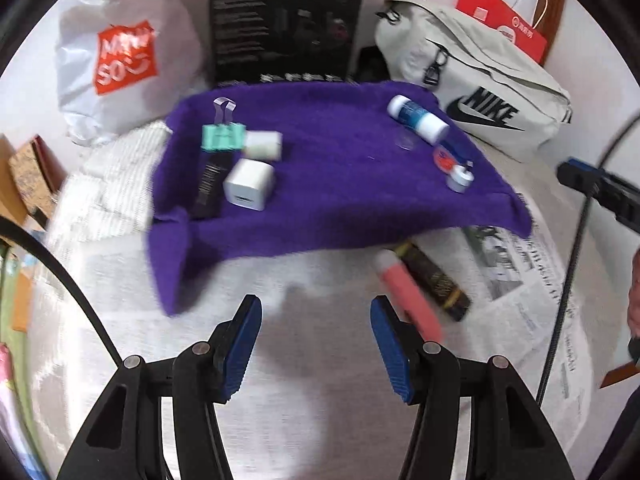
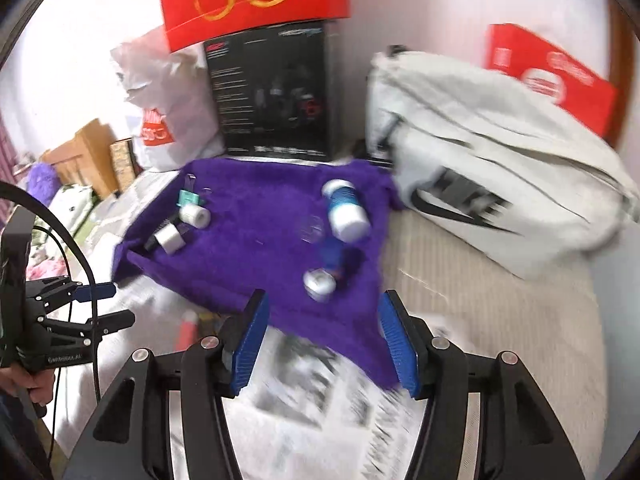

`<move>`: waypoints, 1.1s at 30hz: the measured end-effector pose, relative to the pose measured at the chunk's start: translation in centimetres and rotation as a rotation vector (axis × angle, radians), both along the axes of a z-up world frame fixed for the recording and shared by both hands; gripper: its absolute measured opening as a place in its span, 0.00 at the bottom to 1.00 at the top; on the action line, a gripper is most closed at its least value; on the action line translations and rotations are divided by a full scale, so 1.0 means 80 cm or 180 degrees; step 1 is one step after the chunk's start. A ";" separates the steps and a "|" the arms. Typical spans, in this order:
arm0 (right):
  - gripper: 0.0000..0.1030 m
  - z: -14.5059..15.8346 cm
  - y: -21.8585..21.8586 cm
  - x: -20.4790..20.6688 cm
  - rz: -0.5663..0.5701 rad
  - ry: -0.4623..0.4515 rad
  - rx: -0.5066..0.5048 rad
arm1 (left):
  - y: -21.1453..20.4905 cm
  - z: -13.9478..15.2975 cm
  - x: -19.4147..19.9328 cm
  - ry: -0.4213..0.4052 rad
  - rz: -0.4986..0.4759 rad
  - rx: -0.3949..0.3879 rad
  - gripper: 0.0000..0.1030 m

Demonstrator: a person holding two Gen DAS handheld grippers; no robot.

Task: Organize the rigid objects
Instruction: 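Withdraw both tools from the towel toward the pink tube and black box, then grasp the pink tube with the left tool while the right tool grasps the black Grand Reserve box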

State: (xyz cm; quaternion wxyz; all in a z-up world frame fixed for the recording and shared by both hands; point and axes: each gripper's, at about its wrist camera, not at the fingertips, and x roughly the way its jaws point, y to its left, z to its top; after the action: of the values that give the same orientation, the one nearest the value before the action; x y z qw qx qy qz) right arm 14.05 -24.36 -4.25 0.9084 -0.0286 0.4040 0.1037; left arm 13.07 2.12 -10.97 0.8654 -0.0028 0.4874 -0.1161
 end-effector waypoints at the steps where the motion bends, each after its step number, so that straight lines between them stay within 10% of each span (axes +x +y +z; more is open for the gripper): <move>1: 0.56 0.000 -0.010 -0.009 -0.0061 -0.0016 0.0012 | -0.006 -0.003 0.000 0.0020 -0.0018 -0.0065 0.53; 24: 0.56 -0.036 -0.072 -0.041 -0.0199 0.0029 0.0548 | -0.073 -0.034 0.005 0.0107 -0.0074 0.0623 0.58; 26: 0.56 -0.041 -0.069 -0.039 -0.0179 0.0060 0.0552 | -0.077 -0.033 0.006 0.0054 -0.0157 0.0640 0.48; 28: 0.56 -0.045 -0.067 -0.039 -0.0155 0.0086 0.0538 | -0.080 -0.031 0.005 0.0072 -0.0299 0.0376 0.16; 33: 0.56 -0.054 -0.055 -0.036 -0.0094 0.0152 0.0527 | -0.079 -0.033 -0.001 -0.0042 -0.0309 0.0351 0.16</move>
State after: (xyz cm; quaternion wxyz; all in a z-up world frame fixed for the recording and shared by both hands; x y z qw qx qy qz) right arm 11.15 -28.73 -8.56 0.8992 0.0550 0.4160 0.1240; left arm 12.96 -4.24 -13.64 0.8608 0.0693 0.4870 -0.1309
